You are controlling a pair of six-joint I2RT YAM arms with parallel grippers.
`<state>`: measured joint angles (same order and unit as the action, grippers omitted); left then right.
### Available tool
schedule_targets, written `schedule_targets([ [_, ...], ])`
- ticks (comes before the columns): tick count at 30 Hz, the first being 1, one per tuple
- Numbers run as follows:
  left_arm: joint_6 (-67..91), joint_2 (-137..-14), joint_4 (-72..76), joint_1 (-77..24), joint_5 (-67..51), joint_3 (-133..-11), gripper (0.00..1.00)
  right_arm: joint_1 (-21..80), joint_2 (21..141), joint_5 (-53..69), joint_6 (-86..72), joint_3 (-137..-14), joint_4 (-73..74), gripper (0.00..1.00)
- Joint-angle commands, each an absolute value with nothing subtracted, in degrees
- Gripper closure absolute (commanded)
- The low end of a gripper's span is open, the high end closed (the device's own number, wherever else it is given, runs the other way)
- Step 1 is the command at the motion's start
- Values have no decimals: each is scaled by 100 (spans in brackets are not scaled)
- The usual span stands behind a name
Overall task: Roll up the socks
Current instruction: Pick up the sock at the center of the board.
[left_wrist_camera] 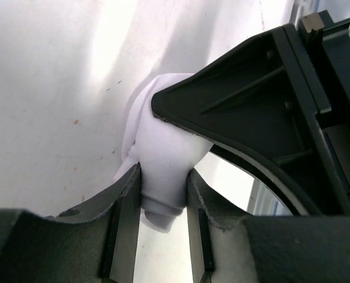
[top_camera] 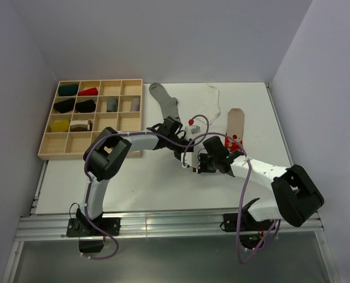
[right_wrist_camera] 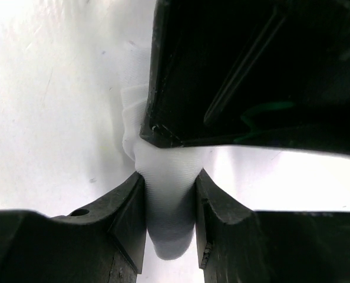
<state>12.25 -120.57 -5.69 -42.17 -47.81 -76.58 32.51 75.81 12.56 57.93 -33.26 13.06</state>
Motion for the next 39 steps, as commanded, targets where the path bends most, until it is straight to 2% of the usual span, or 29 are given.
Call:
schedule_targets([
  [1, 1617, -11575, -237, -3885, -5220, -7541, 63, 3234, 7690, 870, 5757, -3410, 1696, 97],
  [18, 1362, -11672, -650, -3885, -5362, -7655, 62, 3234, 7848, 888, 5766, -3559, 1890, 98],
  [24, 1345, -11505, -580, -3867, -5326, -7620, 59, 3234, 7875, 844, 5766, -3604, 1943, 99],
  [27, 1318, -11470, -659, -3858, -5133, -7629, 57, 3234, 7884, 826, 5748, -3603, 1951, 99],
  [28, 1327, -11461, -650, -3841, -5115, -7612, 51, 3234, 7901, 835, 5739, -3612, 1960, 99],
  [39, 1748, -11110, -466, -3464, -4140, -7392, 54, 3234, 7980, 861, 5643, -3683, 2004, 99],
])
